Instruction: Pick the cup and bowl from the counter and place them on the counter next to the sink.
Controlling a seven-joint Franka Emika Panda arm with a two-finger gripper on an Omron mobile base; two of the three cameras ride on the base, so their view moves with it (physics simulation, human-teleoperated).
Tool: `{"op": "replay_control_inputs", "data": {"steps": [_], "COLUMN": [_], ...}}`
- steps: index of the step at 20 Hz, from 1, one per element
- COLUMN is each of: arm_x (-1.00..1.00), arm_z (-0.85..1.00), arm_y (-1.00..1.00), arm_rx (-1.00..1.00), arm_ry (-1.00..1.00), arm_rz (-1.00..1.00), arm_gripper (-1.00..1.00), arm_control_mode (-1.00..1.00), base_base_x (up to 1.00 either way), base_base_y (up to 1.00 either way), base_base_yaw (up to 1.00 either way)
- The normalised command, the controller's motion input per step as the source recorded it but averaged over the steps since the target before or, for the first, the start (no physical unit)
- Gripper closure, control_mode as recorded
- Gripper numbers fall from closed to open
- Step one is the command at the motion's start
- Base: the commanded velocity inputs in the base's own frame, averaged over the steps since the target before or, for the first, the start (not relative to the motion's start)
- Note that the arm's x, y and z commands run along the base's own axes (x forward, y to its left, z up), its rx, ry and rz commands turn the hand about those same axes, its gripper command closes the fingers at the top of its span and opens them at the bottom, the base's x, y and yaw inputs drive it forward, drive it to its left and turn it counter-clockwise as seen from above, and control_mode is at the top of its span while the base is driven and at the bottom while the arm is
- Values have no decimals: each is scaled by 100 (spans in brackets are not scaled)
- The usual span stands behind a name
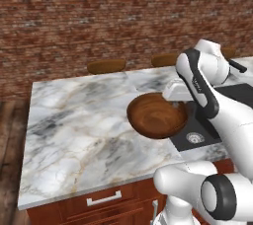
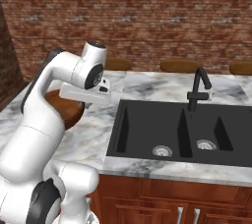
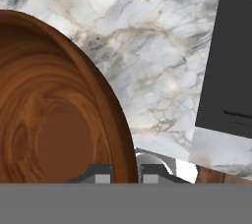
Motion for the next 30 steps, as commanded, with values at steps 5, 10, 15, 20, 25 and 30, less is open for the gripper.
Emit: {"op": "replay_control_inputs", "data": {"steps": [5,10,15,20,25,30], "arm_x": [44,25,0,0,0,0], "arm_z": [-43,-29,-20,-38,-40,-33], "arm_y": [-20,-25,-21,-11,0,0], "arm_rx": [0,0,0,0,0,0], "arm_ry": [3,4,1,0,-1,-1], "arm_rz": [-18,-29,-31,-27,-21,-18], "arm_gripper": [100,100,100,100,100,100], "arm_control_mode": [-100,-100,-100,-100,-100,-100], "base_base_x": [0,0,0,0,0,0], "base_base_y": [0,0,0,0,0,0], "base_base_yaw": [0,0,0,0,0,0]}}
